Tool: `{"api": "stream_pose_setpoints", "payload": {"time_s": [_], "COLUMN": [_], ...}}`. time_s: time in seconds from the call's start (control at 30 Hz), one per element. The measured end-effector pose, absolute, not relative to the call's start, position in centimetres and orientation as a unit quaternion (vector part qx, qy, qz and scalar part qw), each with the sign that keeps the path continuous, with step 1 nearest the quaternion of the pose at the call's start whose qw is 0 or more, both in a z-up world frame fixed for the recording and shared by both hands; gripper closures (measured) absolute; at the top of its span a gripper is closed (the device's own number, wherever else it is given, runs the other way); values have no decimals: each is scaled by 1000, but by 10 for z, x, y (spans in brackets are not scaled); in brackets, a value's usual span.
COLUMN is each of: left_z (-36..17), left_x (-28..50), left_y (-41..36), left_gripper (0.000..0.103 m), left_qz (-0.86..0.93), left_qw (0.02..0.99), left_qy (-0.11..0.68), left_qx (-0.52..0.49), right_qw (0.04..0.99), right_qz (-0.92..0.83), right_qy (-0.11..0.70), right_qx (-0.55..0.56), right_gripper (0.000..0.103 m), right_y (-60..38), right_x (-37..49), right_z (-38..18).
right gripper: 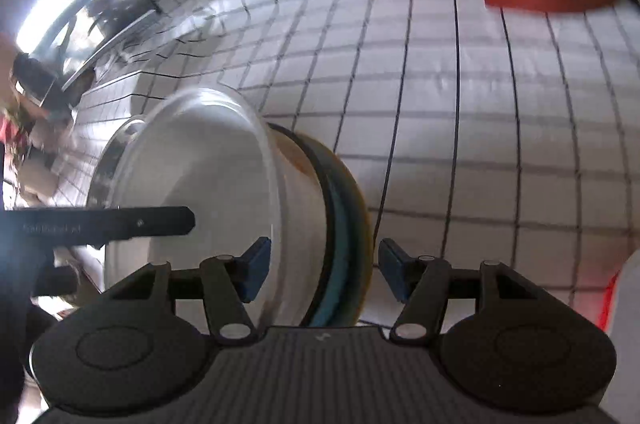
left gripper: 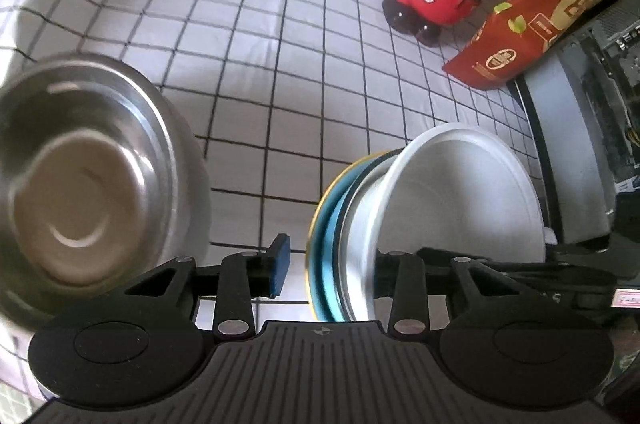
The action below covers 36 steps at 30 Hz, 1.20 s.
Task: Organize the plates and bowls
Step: 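Lower the nested bowls onto the white bowl in the stack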
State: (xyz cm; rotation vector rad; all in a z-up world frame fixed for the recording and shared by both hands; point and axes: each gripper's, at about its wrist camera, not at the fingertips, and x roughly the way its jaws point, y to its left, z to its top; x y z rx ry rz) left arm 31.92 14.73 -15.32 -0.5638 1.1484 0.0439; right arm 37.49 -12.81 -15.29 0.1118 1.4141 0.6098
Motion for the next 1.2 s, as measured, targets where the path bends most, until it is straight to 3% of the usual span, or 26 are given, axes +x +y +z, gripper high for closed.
{"api": "stream_pose_setpoints", "payload": {"time_s": [0.3, 0.93, 1.07, 1.2], "left_z": [-166, -164, -161, -159], "left_x": [324, 264, 269, 277], "left_y": [146, 167, 165, 163], "left_gripper": [62, 61, 52, 50], "left_qz": [5, 47, 41, 37], "left_qw": [786, 764, 767, 773], "left_qy": [540, 554, 553, 551], "left_qx": [-302, -328, -322, -313], "right_qw": [672, 622, 622, 624], "right_qz": [279, 334, 335, 325], "right_qy": [675, 702, 703, 703], "right_qx": [125, 88, 84, 101], "right_gripper": [42, 37, 37, 37], "right_y": [-132, -89, -85, -88], "right_x": [378, 354, 356, 360], "right_z": [-171, -174, -175, -178]}}
